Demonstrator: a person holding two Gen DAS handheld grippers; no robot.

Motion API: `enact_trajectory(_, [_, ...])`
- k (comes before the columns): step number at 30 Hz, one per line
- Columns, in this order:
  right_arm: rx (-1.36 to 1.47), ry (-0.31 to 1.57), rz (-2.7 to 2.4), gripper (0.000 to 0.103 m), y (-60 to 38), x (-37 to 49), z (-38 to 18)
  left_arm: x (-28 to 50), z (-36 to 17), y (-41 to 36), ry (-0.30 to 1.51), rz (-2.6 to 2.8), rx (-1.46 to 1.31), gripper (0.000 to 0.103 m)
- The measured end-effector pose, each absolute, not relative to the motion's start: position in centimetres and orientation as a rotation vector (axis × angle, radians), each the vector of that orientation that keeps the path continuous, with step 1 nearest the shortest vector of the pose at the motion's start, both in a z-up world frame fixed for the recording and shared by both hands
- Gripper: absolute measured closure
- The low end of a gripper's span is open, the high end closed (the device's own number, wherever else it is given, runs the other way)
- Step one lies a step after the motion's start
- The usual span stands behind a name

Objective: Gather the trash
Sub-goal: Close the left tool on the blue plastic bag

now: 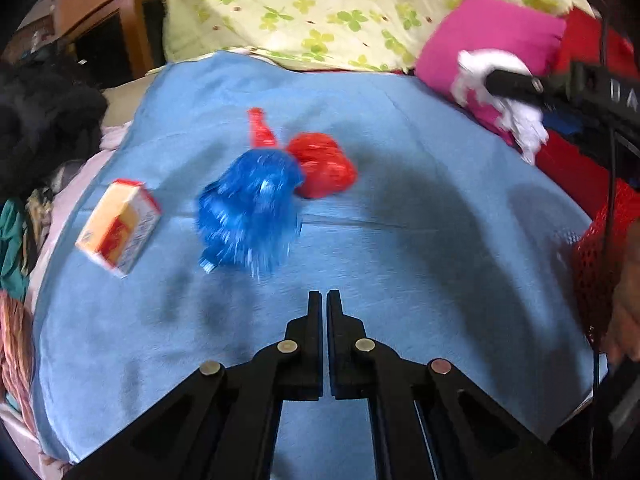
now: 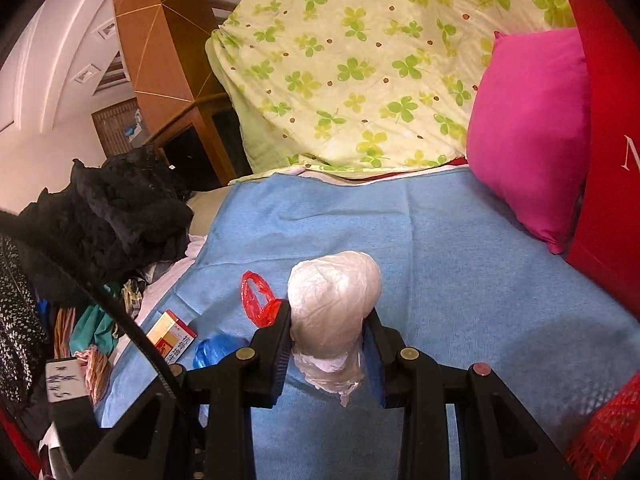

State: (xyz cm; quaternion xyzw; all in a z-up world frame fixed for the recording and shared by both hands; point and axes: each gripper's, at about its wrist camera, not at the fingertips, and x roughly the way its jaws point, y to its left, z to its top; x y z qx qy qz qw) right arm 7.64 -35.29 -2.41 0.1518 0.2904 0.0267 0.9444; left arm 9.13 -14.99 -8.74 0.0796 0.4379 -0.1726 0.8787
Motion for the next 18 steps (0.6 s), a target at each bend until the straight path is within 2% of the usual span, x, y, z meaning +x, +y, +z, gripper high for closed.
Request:
enact_trajectory(6, [0.313, 0.586, 0.060, 0.068, -35.1, 7.2, -2.4, 9.3, -7.2, -10.5, 0.880, -0.337, 0.076, 0.101])
enact_trajectory(11, [0.310, 0.606, 0.073, 0.068, -34.7, 7.4, -2.7, 10.0, -7.2, -10.0, 0.892, -0.334, 0.047, 0.101])
enact_trajectory(13, [0.307, 0.612, 0.076, 0.068, -34.6, 7.5, -2.8, 10.5, -7.5, -10.2, 0.917, -0.347, 0.029, 0.090])
enact_trajectory(14, [0.307, 0.613, 0.078, 0.068, -34.6, 7.6, -2.8, 10.9, -7.7, -10.4, 0.930, -0.352, 0.020, 0.070])
enact_trajectory(15, [0.304, 0.615, 0.078, 0.068, -34.5, 7.6, -2.9, 11.1, -7.7, -10.7, 0.930, -0.352, 0.017, 0.045])
enact_trajectory(17, [0.305, 0.620, 0.079, 0.068, -34.6, 7.7, -2.9, 11.9, -7.7, -11.2, 0.899, -0.341, 0.019, 0.028])
enact_trajectory(18, [0.307, 0.621, 0.080, 0.068, -34.7, 7.7, -3.0, 12.4, -7.6, -11.4, 0.888, -0.347, 0.018, 0.028])
